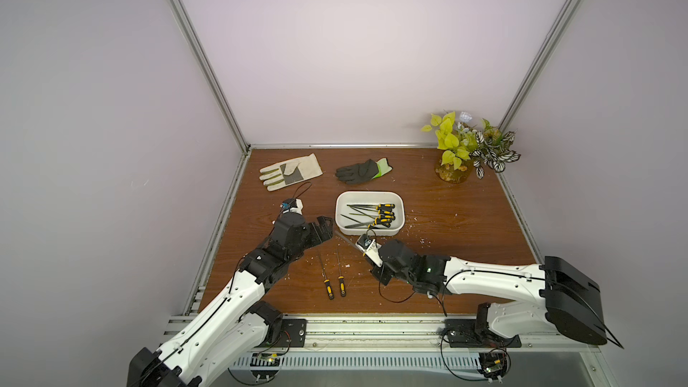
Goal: Put the file tool into the storage box
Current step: Pick up the file tool from the center of the board, then place the file tool in the storage box.
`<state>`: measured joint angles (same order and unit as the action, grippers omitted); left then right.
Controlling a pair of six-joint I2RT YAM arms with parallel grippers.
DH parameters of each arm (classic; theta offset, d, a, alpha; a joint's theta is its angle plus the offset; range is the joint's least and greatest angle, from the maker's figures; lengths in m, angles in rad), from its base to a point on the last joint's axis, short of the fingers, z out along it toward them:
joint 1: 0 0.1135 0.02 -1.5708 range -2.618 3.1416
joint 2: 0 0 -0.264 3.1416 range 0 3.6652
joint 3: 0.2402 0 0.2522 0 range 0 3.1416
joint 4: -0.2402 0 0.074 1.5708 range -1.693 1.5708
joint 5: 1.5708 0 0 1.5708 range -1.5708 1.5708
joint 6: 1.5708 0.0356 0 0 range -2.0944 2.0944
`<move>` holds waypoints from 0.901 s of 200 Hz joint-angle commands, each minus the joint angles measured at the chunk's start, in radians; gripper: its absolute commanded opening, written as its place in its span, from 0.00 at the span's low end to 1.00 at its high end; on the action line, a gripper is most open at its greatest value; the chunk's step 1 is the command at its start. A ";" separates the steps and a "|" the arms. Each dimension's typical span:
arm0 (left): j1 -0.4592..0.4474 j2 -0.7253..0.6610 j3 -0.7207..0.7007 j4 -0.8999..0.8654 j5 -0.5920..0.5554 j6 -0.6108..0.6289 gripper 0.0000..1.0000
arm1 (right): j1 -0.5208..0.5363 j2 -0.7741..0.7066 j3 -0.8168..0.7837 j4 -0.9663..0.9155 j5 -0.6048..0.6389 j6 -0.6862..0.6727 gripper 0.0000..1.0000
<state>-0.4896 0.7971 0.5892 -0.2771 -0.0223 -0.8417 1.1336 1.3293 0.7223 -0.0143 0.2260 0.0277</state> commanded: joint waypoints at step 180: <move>0.010 0.061 -0.038 0.110 0.108 0.007 1.00 | -0.478 0.203 0.254 0.035 -0.393 -0.590 0.00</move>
<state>-0.4892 0.8612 0.5690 -0.1997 0.0685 -0.8417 0.6941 1.4887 0.9150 0.0265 -0.0486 -0.4980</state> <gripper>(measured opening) 0.995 0.174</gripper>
